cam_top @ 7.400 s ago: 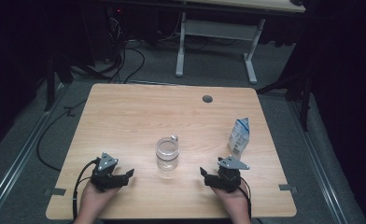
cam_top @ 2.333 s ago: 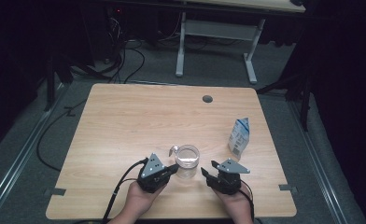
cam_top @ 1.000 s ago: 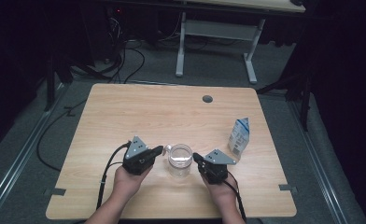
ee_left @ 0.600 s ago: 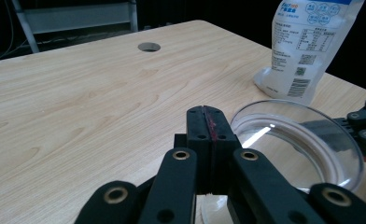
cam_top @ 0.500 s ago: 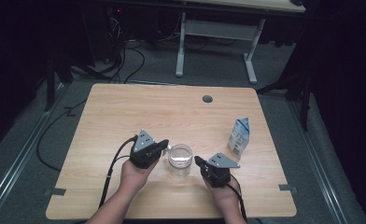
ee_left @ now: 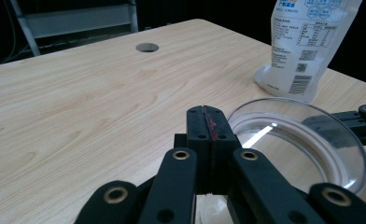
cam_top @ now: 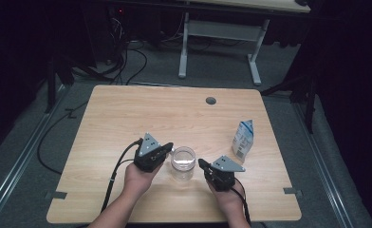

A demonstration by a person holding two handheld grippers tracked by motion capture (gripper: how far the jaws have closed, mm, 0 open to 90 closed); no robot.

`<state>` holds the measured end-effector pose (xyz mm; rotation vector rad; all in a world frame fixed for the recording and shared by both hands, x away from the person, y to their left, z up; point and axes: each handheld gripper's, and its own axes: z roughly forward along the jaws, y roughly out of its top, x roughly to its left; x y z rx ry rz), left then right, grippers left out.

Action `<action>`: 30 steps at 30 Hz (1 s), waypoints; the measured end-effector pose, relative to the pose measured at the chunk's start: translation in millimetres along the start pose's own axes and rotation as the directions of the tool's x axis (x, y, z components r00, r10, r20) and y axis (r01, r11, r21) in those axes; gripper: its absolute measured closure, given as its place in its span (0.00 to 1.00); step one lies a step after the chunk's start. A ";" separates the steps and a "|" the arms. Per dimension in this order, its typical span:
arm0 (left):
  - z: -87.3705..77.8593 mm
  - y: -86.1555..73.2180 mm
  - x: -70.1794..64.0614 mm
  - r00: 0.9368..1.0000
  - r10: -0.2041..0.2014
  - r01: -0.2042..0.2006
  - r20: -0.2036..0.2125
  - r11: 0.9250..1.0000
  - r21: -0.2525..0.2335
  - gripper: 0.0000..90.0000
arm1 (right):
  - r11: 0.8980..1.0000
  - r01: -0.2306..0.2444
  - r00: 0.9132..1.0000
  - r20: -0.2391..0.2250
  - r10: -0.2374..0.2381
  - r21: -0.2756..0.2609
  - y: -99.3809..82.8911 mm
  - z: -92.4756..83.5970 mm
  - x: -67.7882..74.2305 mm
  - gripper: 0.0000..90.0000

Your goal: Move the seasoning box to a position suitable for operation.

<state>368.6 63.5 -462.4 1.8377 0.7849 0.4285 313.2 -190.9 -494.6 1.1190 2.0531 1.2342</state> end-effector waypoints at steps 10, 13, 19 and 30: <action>-1.0 -1.8 2.3 1.000 -0.011 0.011 -0.007 1.000 -0.010 1.00 | 1.000 0.000 1.000 0.000 0.000 -0.006 0.7 -1.6 0.2 0.99; -0.9 -1.9 2.6 1.000 -0.015 0.015 -0.005 1.000 -0.011 1.00 | 1.000 -0.003 1.000 -0.002 0.003 -0.007 0.6 -1.7 0.1 0.99; -0.9 -2.6 3.1 1.000 -0.021 0.021 -0.003 1.000 -0.014 1.00 | 1.000 0.003 1.000 0.000 -0.003 -0.008 1.2 -2.8 0.0 1.00; -0.7 -2.8 3.0 1.000 -0.019 0.019 -0.007 1.000 -0.013 1.00 | 1.000 0.012 1.000 0.001 -0.012 -0.008 1.6 -2.7 1.4 1.00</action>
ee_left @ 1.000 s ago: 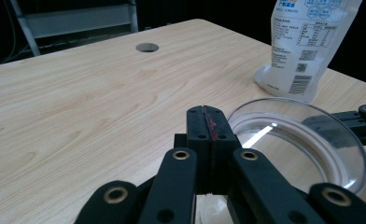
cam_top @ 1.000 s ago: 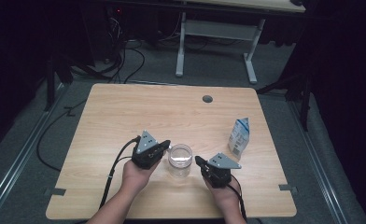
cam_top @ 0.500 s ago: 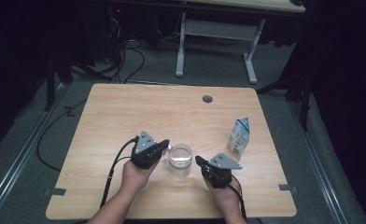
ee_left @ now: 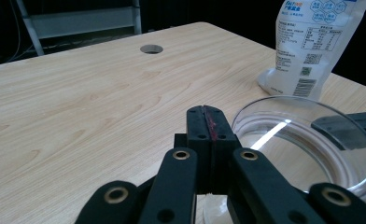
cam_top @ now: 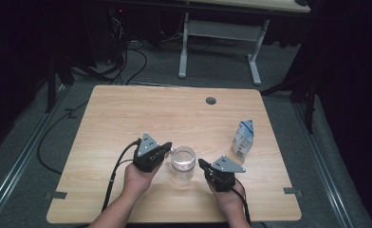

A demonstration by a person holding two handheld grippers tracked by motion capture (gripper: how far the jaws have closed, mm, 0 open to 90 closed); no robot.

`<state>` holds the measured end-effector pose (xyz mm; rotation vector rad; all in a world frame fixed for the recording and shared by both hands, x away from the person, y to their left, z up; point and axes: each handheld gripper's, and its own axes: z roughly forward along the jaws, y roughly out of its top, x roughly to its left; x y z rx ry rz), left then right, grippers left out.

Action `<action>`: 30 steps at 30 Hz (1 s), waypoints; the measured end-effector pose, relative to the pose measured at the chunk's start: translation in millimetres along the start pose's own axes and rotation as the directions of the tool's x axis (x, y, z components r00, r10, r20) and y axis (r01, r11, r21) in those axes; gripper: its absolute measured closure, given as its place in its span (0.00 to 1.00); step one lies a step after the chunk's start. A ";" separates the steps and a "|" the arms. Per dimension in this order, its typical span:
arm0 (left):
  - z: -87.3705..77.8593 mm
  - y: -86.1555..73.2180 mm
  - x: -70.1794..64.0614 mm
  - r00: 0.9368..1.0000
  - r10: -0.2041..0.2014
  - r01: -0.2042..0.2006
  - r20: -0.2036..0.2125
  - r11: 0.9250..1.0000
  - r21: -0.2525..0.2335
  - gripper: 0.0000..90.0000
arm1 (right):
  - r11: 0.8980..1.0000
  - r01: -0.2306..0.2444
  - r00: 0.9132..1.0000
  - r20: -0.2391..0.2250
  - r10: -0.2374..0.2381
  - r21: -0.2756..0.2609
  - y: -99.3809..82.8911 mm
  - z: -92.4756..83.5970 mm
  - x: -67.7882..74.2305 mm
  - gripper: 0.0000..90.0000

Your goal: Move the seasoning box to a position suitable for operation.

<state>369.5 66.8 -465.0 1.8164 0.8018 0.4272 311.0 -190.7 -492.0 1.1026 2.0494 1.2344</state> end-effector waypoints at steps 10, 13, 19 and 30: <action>1.9 -1.7 1.5 1.000 -0.007 0.007 0.003 1.000 0.002 1.00 | 1.000 0.000 1.000 0.007 0.000 -0.021 2.7 -4.2 0.2 1.00; 2.2 -2.3 2.1 1.000 -0.010 0.010 0.006 1.000 0.000 1.00 | 0.998 0.015 1.000 -0.008 -0.016 -0.060 9.6 -10.3 6.7 1.00; 2.1 -2.2 1.8 1.000 -0.011 0.011 0.009 1.000 -0.005 1.00 | 0.995 0.039 0.999 -0.031 -0.042 -0.090 17.2 -15.7 17.8 1.00; -16.3 -12.6 3.5 0.999 -0.034 0.034 0.005 0.999 -0.016 1.00 | 0.995 0.045 0.998 -0.050 -0.049 -0.091 19.8 -16.9 23.4 1.00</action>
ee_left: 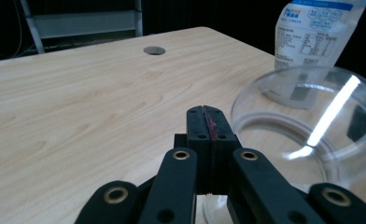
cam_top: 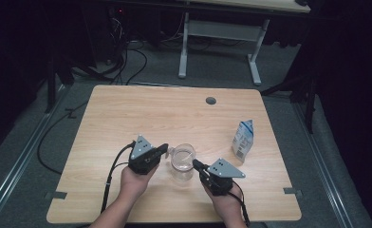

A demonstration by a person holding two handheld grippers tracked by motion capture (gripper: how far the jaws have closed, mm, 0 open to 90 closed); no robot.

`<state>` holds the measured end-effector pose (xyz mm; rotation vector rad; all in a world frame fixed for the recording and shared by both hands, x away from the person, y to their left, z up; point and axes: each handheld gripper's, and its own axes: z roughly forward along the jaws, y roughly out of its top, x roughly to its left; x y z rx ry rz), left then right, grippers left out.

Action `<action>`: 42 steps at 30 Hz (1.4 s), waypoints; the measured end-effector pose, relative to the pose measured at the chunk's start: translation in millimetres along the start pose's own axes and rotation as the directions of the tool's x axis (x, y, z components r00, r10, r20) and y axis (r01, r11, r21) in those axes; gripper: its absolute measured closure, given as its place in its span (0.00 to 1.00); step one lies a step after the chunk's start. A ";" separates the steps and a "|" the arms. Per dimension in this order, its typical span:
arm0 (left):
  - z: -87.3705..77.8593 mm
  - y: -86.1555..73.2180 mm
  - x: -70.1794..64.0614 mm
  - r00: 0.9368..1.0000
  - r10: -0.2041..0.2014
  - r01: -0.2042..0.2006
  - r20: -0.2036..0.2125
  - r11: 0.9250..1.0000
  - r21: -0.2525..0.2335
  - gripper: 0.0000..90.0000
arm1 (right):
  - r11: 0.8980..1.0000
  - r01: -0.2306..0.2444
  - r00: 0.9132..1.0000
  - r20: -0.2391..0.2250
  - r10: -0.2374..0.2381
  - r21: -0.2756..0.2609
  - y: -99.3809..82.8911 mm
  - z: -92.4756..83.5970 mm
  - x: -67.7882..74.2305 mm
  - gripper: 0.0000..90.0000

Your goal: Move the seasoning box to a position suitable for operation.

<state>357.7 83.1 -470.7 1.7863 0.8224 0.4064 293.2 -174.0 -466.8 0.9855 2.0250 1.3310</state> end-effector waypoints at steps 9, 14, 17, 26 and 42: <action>-16.2 -30.6 -13.7 0.999 -0.013 0.012 0.032 0.999 0.029 1.00 | 1.000 -0.010 1.000 0.007 0.010 0.012 1.3 0.5 1.0 1.00; -18.2 -32.9 -24.7 0.997 -0.011 0.010 0.070 1.000 0.018 1.00 | 1.000 -0.007 1.000 0.010 0.006 0.014 0.9 1.3 3.0 1.00; -15.9 -32.1 -31.5 0.995 -0.008 0.007 0.098 1.000 0.015 1.00 | 1.000 -0.010 1.000 0.010 0.010 0.015 0.9 1.2 3.8 1.00; -13.7 -28.8 -41.0 0.991 -0.010 0.010 0.132 1.000 0.001 1.00 | 1.000 -0.010 1.000 0.004 0.010 0.003 2.4 0.1 5.9 1.00; -11.8 -21.0 -46.3 0.990 -0.011 0.016 0.139 0.999 -0.035 1.00 | 0.999 -0.017 1.000 0.008 0.017 0.033 -3.0 5.2 2.2 1.00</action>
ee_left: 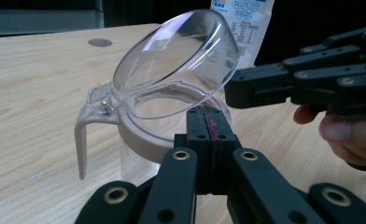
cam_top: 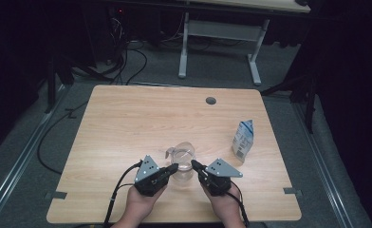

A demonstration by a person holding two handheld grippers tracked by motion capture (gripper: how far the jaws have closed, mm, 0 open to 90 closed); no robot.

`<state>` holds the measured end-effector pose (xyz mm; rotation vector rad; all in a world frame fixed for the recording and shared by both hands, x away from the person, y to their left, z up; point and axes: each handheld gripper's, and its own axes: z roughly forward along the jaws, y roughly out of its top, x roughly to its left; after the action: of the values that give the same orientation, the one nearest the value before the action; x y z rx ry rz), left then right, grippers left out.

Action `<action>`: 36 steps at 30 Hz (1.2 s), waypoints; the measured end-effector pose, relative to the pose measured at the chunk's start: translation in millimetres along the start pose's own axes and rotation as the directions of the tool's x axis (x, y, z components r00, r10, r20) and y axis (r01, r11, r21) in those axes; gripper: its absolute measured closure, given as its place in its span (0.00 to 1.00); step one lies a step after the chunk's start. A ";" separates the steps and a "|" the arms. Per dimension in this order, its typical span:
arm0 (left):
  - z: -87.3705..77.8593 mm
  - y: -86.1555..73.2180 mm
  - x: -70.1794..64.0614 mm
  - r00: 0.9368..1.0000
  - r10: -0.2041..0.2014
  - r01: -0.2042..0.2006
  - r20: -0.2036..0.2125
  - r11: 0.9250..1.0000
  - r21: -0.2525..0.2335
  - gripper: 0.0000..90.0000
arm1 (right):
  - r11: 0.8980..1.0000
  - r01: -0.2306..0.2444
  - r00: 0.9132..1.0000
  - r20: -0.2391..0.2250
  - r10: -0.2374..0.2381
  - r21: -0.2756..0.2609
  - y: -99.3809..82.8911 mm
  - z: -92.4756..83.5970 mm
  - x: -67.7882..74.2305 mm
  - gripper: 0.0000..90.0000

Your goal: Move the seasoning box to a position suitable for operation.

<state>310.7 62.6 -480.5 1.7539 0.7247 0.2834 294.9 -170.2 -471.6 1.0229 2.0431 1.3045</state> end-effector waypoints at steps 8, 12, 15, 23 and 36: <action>-4.1 5.1 4.3 1.000 -0.004 0.003 -0.018 1.000 -0.028 1.00 | 1.000 0.000 1.000 -0.003 0.000 -0.001 -2.6 2.0 -1.0 1.00; -5.4 6.7 6.9 1.000 -0.005 0.004 -0.029 0.999 -0.035 1.00 | 1.000 0.001 1.000 -0.002 -0.001 -0.003 -3.1 1.9 -1.1 1.00; -6.8 7.8 9.4 0.999 -0.007 0.006 -0.038 0.999 -0.040 1.00 | 1.000 0.001 1.000 -0.003 -0.001 -0.004 -3.5 1.8 -1.2 1.00; -10.4 9.9 16.9 0.998 -0.014 0.011 -0.065 0.999 -0.050 1.00 | 1.000 -0.002 1.000 -0.003 0.002 -0.006 -3.9 1.7 -1.2 1.00; -15.6 6.8 24.5 0.996 -0.017 0.013 -0.086 0.999 -0.049 1.00 | 1.000 0.004 1.000 -0.003 -0.004 -0.008 -4.1 1.7 -1.0 1.00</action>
<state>323.6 88.6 -473.6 1.6979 0.7869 0.3653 295.4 -171.1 -476.0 1.0131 2.0399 1.3113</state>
